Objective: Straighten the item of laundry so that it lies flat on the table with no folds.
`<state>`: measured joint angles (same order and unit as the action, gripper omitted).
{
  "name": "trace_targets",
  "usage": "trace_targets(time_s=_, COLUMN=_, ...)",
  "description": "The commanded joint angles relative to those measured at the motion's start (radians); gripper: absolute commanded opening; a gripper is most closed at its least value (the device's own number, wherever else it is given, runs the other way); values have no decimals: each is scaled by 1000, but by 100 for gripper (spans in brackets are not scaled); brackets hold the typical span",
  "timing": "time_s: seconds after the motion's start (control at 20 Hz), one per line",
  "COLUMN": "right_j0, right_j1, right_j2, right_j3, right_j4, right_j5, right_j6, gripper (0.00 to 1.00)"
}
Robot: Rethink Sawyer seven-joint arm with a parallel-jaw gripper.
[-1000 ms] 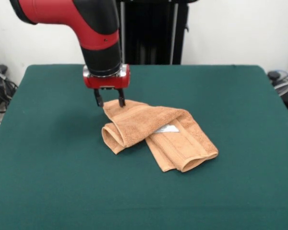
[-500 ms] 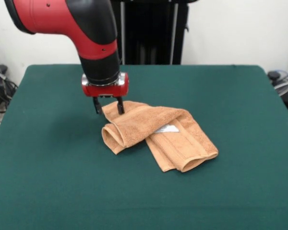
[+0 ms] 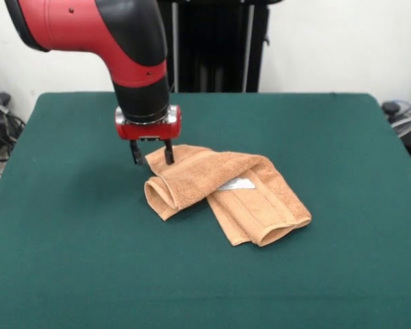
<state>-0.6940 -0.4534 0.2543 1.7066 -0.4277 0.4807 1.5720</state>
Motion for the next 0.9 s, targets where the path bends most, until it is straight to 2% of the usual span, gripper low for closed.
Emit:
trace_targets(time_s=0.05, right_j0=20, right_j1=-13, right_j2=38, right_j3=-6, right_j4=-88, right_j5=-45, right_j6=-34, gripper=100)
trace_targets(time_s=0.4, right_j0=35, right_j1=1, right_j2=32, right_j3=-29, right_j4=-95, right_j5=9, right_j6=-32, gripper=100)
trace_targets(time_s=0.9, right_j0=43, right_j1=1, right_j2=32, right_j3=8, right_j4=-110, right_j5=-39, right_j6=-18, gripper=100)
